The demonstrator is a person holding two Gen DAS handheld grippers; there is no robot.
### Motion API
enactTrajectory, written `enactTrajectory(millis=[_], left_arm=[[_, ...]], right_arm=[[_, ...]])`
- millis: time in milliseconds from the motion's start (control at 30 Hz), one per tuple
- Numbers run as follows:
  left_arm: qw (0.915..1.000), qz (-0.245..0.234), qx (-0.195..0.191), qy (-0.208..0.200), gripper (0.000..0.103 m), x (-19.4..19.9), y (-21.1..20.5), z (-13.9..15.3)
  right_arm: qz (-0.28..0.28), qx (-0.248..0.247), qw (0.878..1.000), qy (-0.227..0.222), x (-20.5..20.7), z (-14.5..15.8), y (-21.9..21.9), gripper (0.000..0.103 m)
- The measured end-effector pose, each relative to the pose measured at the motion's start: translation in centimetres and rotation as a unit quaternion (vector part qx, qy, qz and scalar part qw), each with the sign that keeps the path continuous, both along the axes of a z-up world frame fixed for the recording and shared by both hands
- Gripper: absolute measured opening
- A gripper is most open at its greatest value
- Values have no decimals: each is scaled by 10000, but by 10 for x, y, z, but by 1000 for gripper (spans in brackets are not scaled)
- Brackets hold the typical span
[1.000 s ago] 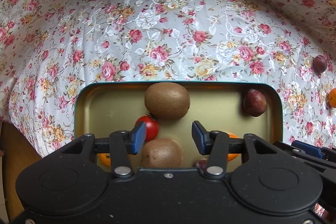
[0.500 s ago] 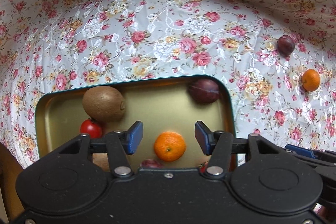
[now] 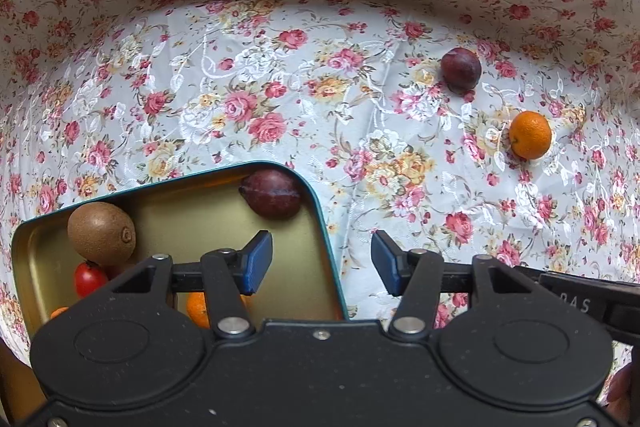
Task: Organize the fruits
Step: 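Withdraw both open tools from the tray toward the remaining plum and mandarin, then grasp a plum with the left tool while the right tool grasps a mandarin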
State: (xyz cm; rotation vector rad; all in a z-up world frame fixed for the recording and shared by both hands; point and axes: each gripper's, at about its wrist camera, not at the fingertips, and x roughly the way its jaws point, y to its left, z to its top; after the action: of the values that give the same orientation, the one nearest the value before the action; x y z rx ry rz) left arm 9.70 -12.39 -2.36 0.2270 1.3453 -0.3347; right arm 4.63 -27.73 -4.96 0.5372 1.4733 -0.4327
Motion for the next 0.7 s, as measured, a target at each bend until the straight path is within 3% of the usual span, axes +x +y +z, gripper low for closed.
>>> enactTrajectory(millis=[367, 700], left_arm=[[9989, -460, 31, -44, 60, 0, -47, -7], [9972, -733, 78, -132, 59, 21, -84, -8]], right_arm=[[-700, 26, 9975, -57, -10, -2, -49, 37], [-704, -221, 9966, -358, 9, 4, -63, 36]])
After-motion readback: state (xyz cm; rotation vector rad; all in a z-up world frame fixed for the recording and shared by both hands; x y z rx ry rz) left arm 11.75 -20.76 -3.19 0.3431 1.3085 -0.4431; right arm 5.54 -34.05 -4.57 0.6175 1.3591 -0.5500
